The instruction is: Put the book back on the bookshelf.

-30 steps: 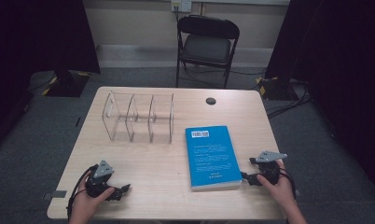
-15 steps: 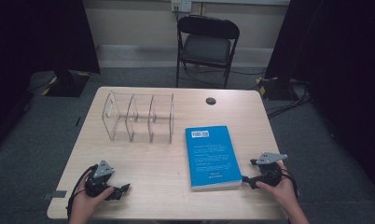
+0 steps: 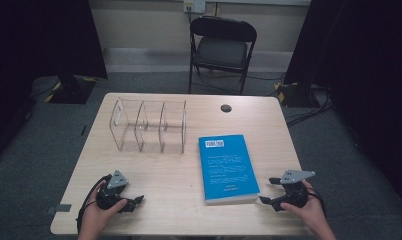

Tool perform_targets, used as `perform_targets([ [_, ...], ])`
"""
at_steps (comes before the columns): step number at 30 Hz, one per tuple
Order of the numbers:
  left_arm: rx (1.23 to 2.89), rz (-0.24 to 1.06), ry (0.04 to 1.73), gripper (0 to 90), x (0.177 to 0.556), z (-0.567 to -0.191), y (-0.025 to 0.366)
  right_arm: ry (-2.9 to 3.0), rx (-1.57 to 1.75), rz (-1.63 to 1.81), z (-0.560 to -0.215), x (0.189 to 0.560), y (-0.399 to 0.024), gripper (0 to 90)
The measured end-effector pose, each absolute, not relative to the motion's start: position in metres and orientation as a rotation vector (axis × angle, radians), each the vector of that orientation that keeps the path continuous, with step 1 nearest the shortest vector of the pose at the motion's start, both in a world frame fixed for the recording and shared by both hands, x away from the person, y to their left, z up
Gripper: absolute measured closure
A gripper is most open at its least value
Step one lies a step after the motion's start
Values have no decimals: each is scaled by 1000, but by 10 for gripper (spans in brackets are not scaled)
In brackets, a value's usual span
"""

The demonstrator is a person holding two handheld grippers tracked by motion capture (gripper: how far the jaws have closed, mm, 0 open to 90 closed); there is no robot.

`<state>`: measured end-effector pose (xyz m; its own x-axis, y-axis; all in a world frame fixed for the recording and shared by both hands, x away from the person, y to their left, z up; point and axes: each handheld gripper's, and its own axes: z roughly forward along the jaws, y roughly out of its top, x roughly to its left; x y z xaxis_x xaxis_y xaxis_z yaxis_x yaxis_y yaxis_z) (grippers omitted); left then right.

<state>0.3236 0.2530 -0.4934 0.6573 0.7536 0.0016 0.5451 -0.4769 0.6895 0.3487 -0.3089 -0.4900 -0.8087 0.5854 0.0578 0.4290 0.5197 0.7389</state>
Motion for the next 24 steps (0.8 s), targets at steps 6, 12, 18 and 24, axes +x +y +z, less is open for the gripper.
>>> perform_targets([
  [6, 2190, 397, 959, 159, 326, -487, 240, 2584, 846, 1164, -496, 346, -294, 146],
  [12, 2209, 354, 894, 160, 326, -484, 218, 2557, 839, 1146, -500, 344, -283, 126],
  [18, 2229, 297, 802, 159, 323, -484, 186, 2532, 842, 1109, -500, 339, -271, 173],
  [24, 2229, 245, 714, 161, 323, -482, 156, 2516, 824, 1136, -499, 335, -266, 291],
])
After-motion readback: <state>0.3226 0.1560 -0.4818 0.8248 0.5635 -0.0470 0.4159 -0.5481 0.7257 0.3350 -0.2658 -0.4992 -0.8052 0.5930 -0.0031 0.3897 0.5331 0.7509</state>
